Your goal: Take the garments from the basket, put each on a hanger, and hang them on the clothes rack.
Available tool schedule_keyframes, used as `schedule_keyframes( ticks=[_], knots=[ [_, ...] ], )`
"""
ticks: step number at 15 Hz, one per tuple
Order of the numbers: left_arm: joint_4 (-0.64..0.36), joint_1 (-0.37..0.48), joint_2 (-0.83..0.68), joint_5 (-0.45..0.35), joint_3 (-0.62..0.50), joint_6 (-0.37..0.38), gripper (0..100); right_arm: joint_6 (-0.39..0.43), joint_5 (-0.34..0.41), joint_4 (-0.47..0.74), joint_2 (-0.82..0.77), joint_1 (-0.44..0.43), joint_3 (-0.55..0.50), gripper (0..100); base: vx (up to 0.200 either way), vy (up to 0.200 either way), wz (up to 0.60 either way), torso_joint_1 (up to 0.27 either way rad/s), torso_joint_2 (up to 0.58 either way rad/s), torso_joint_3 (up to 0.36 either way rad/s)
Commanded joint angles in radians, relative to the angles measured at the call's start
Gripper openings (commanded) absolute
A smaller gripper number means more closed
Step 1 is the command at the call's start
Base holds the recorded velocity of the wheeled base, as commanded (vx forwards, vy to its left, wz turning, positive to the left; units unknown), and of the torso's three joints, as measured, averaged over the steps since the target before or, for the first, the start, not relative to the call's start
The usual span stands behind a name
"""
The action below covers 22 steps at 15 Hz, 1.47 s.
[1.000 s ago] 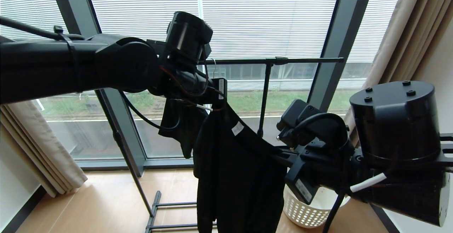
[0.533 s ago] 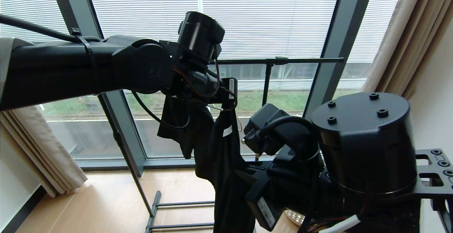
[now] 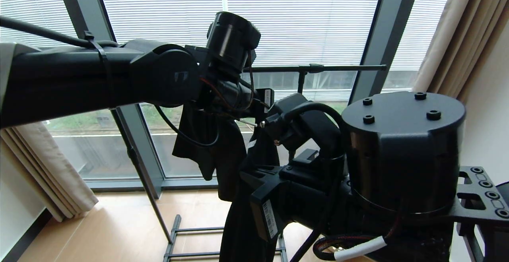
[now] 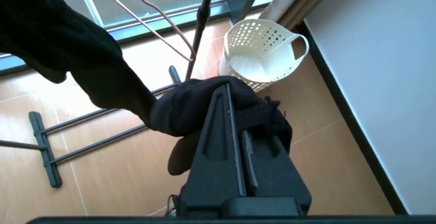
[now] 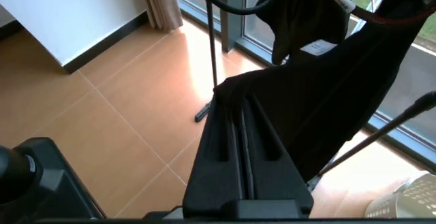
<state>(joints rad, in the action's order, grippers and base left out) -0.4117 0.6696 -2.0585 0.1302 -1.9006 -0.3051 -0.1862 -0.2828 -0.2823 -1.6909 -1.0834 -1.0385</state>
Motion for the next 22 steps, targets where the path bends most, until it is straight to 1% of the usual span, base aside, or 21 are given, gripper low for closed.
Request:
schedule_keyframes(
  ticks=[1,2,3,5,6,7,8,9,11,12,14,15,16,17,18,20,21,22],
  knots=[
    [-0.01,-0.005,0.006,0.002,0.002,0.0,0,0.021,-0.003,0.006,0.003,0.02,0.008,0,0.0,0.0,0.0,0.0,0.0,0.0],
    [-0.022,-0.01,0.018,0.002,0.006,-0.002,0,0.056,-0.003,0.012,0.011,0.06,0.011,0,0.0,0.0,0.0,0.0,0.0,0.0],
    [-0.033,-0.018,0.031,0.0,0.008,-0.002,0,0.091,-0.004,0.049,0.028,0.094,0.014,0,0.0,0.0,0.0,0.0,0.0,0.0],
    [-0.048,-0.036,0.054,0.0,0.011,0.0,0,0.185,-0.004,0.155,0.062,0.172,0.012,0,0.0,0.0,0.0,0.0,0.0,0.0],
    [-0.058,-0.045,0.061,0.0,0.014,0.001,0,0.217,-0.006,0.17,0.068,0.214,0.012,0,0.0,0.0,0.0,0.0,0.0,0.0],
    [-0.068,-0.047,0.07,0.0,0.022,0.001,0,0.226,-0.007,0.173,0.068,0.244,0.011,0,0.0,0.0,0.0,0.0,0.0,0.0],
    [-0.082,-0.048,0.086,0.0,0.037,0.006,0,0.231,-0.026,0.172,0.062,0.284,0.003,0,0.0,0.0,0.0,0.0,0.0,0.0],
    [-0.088,-0.048,0.124,0.0,0.092,0.038,0,0.229,-0.085,0.172,0.037,0.33,-0.026,0,0.0,0.0,0.0,0.0,0.0,0.0],
    [-0.087,-0.047,0.178,0.0,0.193,0.081,0,0.226,-0.136,0.164,-0.003,0.352,-0.057,0,0.0,0.0,0.0,0.0,0.0,0.0],
    [-0.082,-0.045,0.219,0.0,0.276,0.106,0,0.221,-0.161,0.153,-0.033,0.361,-0.066,0,0.0,0.0,0.0,0.0,0.0,0.0],
    [-0.079,-0.024,0.278,0.0,0.405,0.144,0,0.22,-0.199,0.068,-0.09,0.366,-0.069,0,0.0,0.0,0.0,0.0,0.0,0.0],
    [-0.073,-0.002,0.302,-0.001,0.468,0.144,0,0.22,-0.22,0.017,-0.113,0.366,-0.069,0,0.0,0.0,0.0,0.0,0.0,0.0],
    [-0.07,0.01,0.307,-0.001,0.491,0.144,0,0.22,-0.228,-0.003,-0.124,0.366,-0.071,0,0.0,0.0,0.0,0.0,0.0,0.0],
    [-0.045,0.053,0.317,-0.001,0.558,0.139,0,0.209,-0.237,-0.057,-0.155,0.366,-0.074,0,0.0,0.0,0.0,0.0,0.0,0.0],
    [-0.033,0.076,0.321,-0.001,0.591,0.139,0,0.192,-0.237,-0.086,-0.17,0.366,-0.078,0,0.0,0.0,0.0,0.0,0.0,0.0],
    [-0.03,0.123,0.321,-0.006,0.606,0.13,0,0.157,-0.24,-0.126,-0.207,0.364,-0.098,0,0.0,0.0,0.0,0.0,0.0,0.0],
    [-0.03,0.166,0.316,-0.006,0.604,0.1,0,0.134,-0.243,-0.144,-0.222,0.359,-0.114,0,0.0,0.0,0.0,0.0,0.0,0.0],
    [-0.029,0.186,0.314,-0.007,0.604,0.086,0,0.119,-0.243,-0.15,-0.23,0.352,-0.118,0,0.0,0.0,0.0,0.0,0.0,0.0]
  ],
)
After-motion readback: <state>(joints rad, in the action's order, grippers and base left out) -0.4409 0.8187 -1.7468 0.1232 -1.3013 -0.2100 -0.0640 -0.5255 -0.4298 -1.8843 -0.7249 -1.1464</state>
